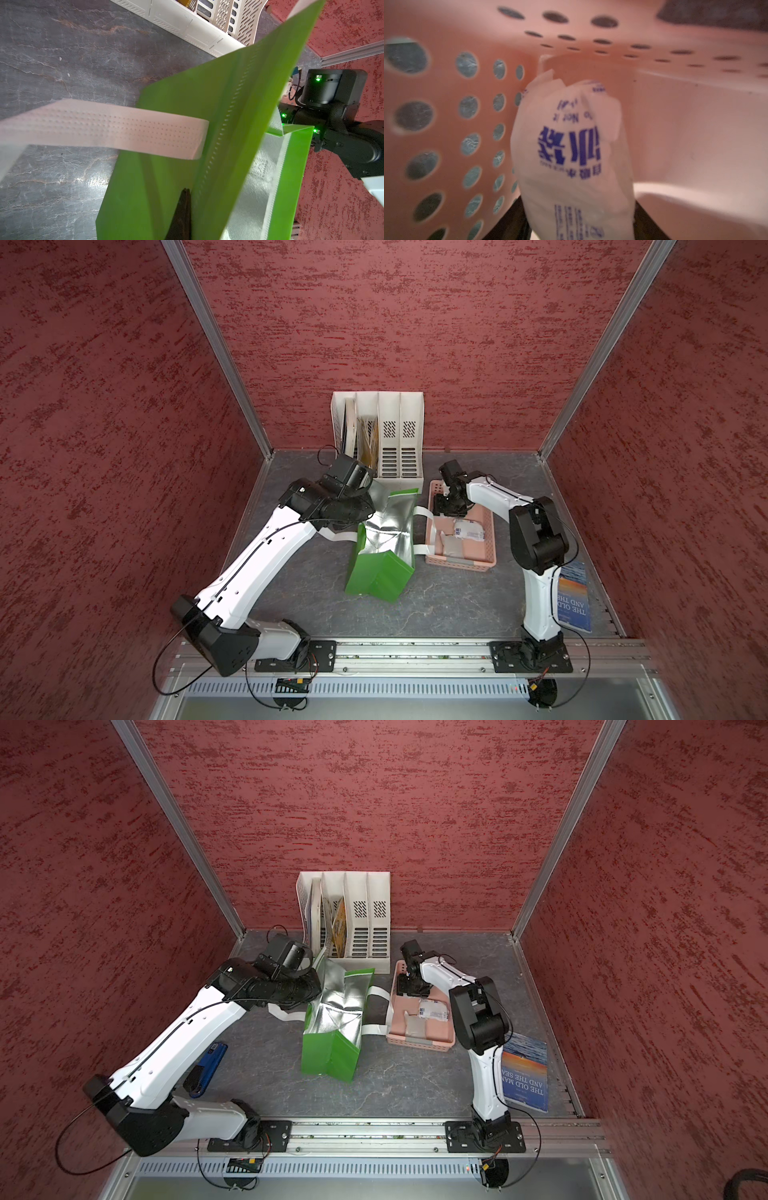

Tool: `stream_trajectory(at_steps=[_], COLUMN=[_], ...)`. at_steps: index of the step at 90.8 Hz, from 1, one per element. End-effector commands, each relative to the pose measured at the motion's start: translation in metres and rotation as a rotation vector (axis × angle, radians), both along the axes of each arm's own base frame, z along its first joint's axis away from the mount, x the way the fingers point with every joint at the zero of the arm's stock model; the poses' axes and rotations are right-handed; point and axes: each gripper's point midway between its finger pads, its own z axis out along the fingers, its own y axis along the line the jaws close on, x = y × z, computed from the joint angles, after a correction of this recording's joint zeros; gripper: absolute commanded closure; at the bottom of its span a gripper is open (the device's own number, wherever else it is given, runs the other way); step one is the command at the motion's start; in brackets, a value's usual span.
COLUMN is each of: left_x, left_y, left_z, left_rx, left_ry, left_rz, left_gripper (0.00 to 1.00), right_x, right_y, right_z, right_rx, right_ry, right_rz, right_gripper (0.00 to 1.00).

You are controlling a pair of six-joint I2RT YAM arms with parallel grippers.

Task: Place the ice pack in the delivery bag
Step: Pick up the ice pack from the bin, then place the ice pack in the delivery bag.

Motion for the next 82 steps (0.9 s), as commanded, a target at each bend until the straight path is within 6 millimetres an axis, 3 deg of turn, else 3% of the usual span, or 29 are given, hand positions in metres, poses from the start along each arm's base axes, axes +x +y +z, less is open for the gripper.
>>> stream_trajectory(at_steps=[1,15,24,35,46,57,68,82], left_x=[0.002,0.004,0.008,0.014,0.016,0.017,0.018,0.020], left_y=[0.012,0.014,0.011,0.002,-0.002,-0.001,-0.002,-0.005], left_z=[0.003,-0.002,-0.005,-0.008,-0.011,-0.016,-0.017,-0.016], left_rx=[0.053,0.075,0.075,0.051,0.045,0.050,0.052,0.039], left_ry=[-0.028,-0.024,-0.021,-0.016,-0.003,0.005,0.007,0.001], left_rz=[0.010,0.011,0.011,-0.004,-0.006,0.002,0.007,0.013], left_gripper=[0.98,0.98,0.98,0.98,0.98,0.98,0.98,0.98], right_x=[0.003,-0.018,-0.034,-0.061,-0.092,-0.119,-0.143,-0.155], right_y=[-0.001,-0.005,-0.006,-0.002,0.016,0.055,0.096,0.137], right_z=[0.048,0.078,0.112,0.169,0.242,0.287,0.306,0.283], right_rx=[0.047,0.088,0.131,0.233,0.383,0.503,0.525,0.531], right_ry=[-0.108,-0.133,-0.165,-0.213,-0.317,-0.354,-0.368,-0.296], right_rz=[-0.008,-0.013,-0.015,-0.013,0.036,0.155,0.298,0.399], right_gripper=[0.94,0.96,1.00,1.00,1.00,1.00,1.00,1.00])
